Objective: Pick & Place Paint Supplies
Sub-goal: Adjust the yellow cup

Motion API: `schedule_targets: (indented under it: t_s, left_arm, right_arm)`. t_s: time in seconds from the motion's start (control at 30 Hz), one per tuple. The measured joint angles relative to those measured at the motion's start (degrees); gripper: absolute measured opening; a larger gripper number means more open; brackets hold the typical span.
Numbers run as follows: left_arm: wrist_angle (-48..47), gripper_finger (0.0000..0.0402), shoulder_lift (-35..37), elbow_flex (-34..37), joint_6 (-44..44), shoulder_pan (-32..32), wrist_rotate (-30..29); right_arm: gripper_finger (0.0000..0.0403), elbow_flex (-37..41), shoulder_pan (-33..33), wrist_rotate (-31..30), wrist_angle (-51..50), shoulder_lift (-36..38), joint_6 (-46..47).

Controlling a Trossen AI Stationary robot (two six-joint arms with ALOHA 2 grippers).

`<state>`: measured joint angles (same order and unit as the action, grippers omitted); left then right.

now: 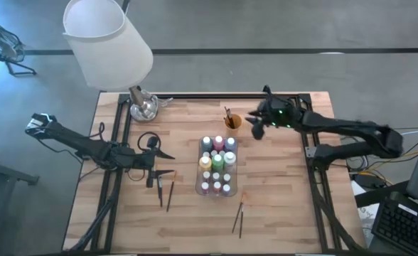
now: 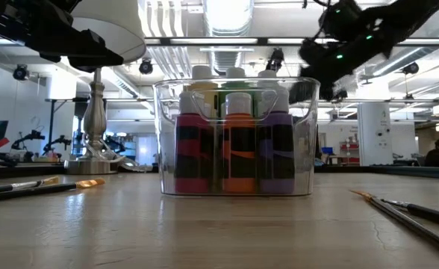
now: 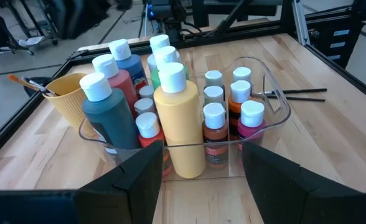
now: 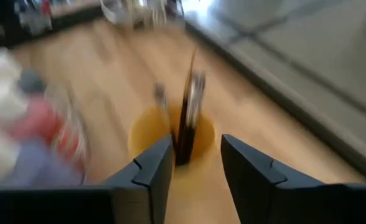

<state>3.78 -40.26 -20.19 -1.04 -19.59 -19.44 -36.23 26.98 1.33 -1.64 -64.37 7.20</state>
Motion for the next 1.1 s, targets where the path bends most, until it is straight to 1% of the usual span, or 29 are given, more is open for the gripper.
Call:
schedule_targets:
  t_s: [0.07,0.13,0.27,0.37,0.5,0.6,0.67,0.93,1.1]
  left_arm:
    - [-0.01,0.0222,-0.02,-0.01,-0.01,0.02,0.0]
    - [-0.01,0.0222,-0.02,-0.02,-0.02,0.02,-0.01]
    - [0.02,0.0222,-0.01,0.0,-0.01,0.02,0.0]
    - [0.0,0.0223,0.0,0.0,-0.02,0.01,0.0]
    - [0.02,0.0222,0.0,-0.02,-0.02,0.02,0.0]
    - [-0.01,0.0222,0.01,0.01,-0.02,0.01,0.0]
    - [0.01,0.0222,-0.02,0.01,0.0,0.0,0.0]
    - [0.0,0.0222,0.01,-0.02,-0.02,0.0,-0.01]
    - [0.02,0.0223,0.0,0.0,0.01,0.01,-0.01]
  right_arm:
    - [0.0118,1.24,-0.7,-0.01,-6.33,4.03,1.04]
    - [0.0106,3.6,-1.39,-0.02,-8.95,7.47,2.21]
    - [0.0077,10.26,-1.59,-0.03,-5.83,11.83,3.24]
    - [0.005,15.56,-1.46,-0.23,-0.08,11.51,3.39]
    - [0.0014,20.9,-1.46,-0.25,12.96,7.79,3.34]
    - [0.0009,22.23,-1.46,-0.29,20.84,3.5,2.69]
    - [0.0009,22.08,-1.46,-0.29,23.95,0.28,1.95]
    - [0.0008,15.82,-1.44,-0.18,24.7,-13.97,0.09]
    - [0.0008,11.95,-1.44,-0.08,24.74,-20.48,-0.32]
